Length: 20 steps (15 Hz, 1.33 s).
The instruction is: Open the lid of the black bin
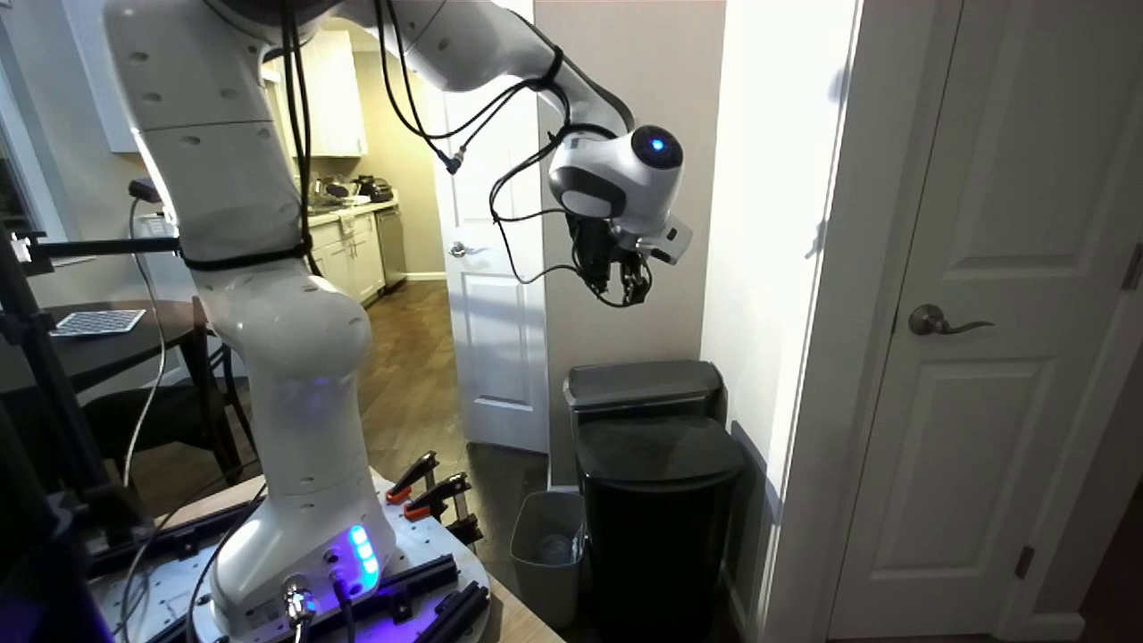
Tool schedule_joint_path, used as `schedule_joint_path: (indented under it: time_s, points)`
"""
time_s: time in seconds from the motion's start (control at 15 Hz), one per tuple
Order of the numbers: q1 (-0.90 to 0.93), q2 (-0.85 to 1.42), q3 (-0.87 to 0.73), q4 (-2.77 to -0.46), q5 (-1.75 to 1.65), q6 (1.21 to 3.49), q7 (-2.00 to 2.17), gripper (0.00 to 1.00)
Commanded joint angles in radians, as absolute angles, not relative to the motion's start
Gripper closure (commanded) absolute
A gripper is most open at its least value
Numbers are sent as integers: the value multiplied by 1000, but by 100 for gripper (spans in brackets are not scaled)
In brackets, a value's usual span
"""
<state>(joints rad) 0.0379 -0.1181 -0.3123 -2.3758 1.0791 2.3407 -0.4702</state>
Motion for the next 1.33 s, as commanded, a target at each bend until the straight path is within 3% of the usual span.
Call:
schedule_joint_path:
  time_s: [0.0, 0.87, 1.27]
  points:
    - [-44, -106, -255, -2380, 1124, 2308, -498, 0]
    - [-69, -90, -251, -2391, 1158, 2284, -527, 0]
    - [-161, 41, -282, -2231, 1219, 2146, -488, 0]
